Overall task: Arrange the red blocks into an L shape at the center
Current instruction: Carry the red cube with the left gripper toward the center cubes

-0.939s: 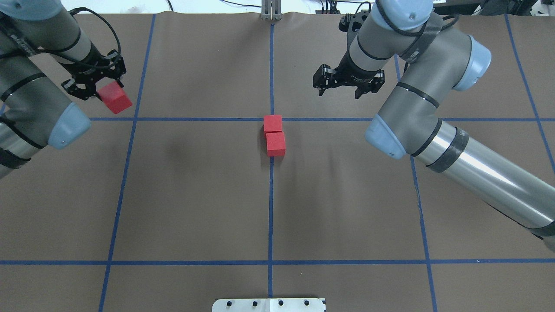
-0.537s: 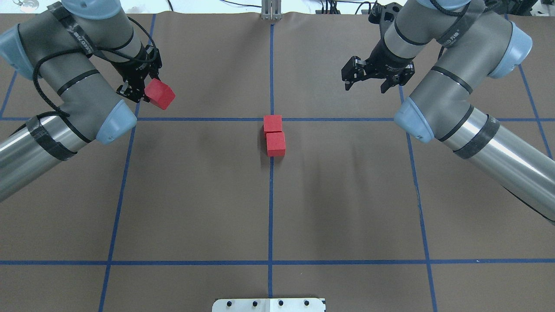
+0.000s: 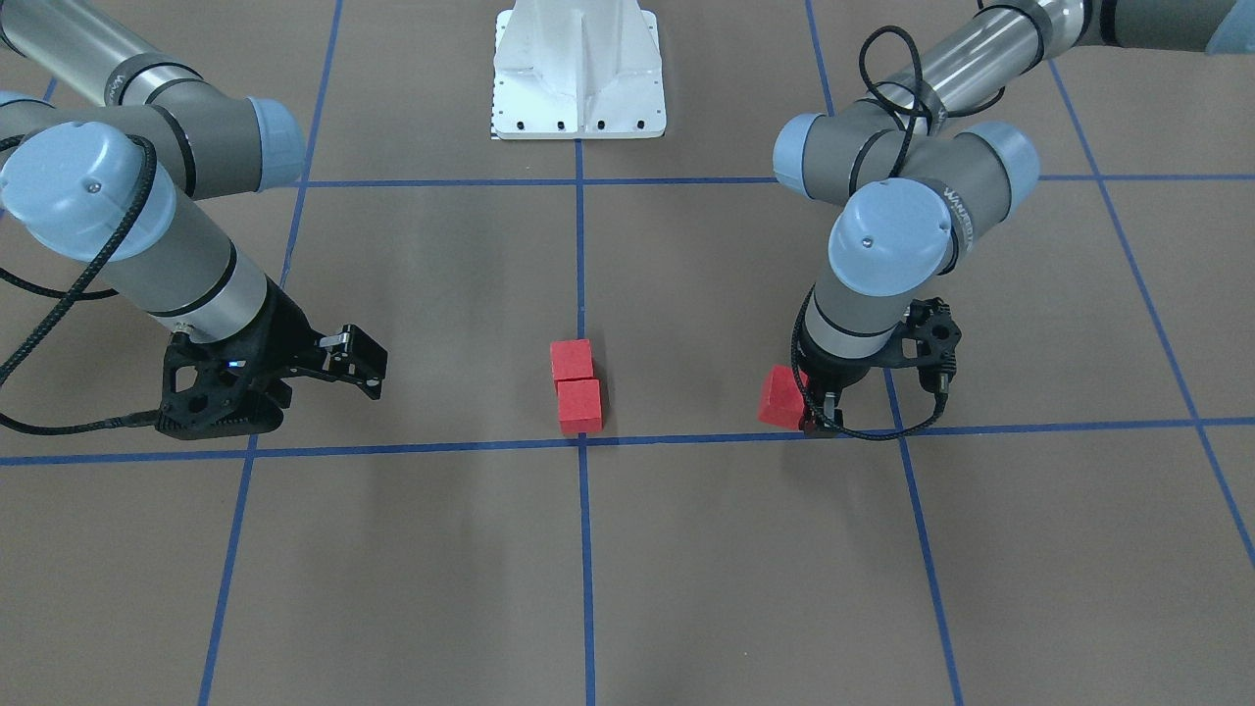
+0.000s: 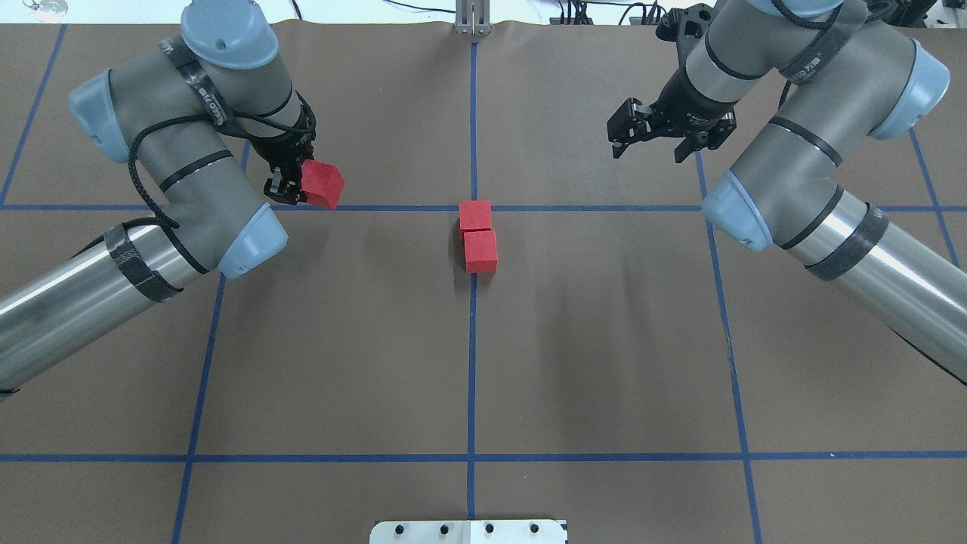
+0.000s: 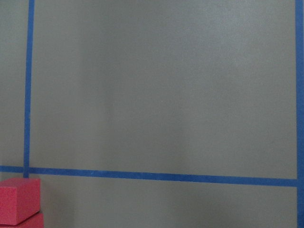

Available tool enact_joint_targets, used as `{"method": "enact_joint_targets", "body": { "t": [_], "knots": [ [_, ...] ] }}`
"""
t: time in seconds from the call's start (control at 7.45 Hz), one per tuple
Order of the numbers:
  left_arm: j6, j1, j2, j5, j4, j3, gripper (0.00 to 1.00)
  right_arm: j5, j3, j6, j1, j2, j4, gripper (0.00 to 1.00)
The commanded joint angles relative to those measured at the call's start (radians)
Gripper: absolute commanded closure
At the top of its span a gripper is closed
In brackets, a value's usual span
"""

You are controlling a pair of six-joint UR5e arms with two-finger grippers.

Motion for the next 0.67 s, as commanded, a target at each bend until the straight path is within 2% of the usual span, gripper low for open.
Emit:
{"method": "enact_joint_targets", "body": {
  "t": [0.0,0.4,0.54],
  "knots": [
    [-0.114,0.065,-0.076,0.007,0.078,0.041,1.00,0.007,0.015,-0.001,-0.015,0.004,0.000,0.01],
    [-0.207,0.114,-0.099,0.013,0.097,0.061,1.00,-0.001,0.067,0.012,-0.056,-0.002,0.000,0.01],
    [-0.219,0.116,-0.157,0.015,0.112,0.125,1.00,-0.001,0.081,0.014,-0.067,-0.003,-0.003,0.01]
  ]
}}
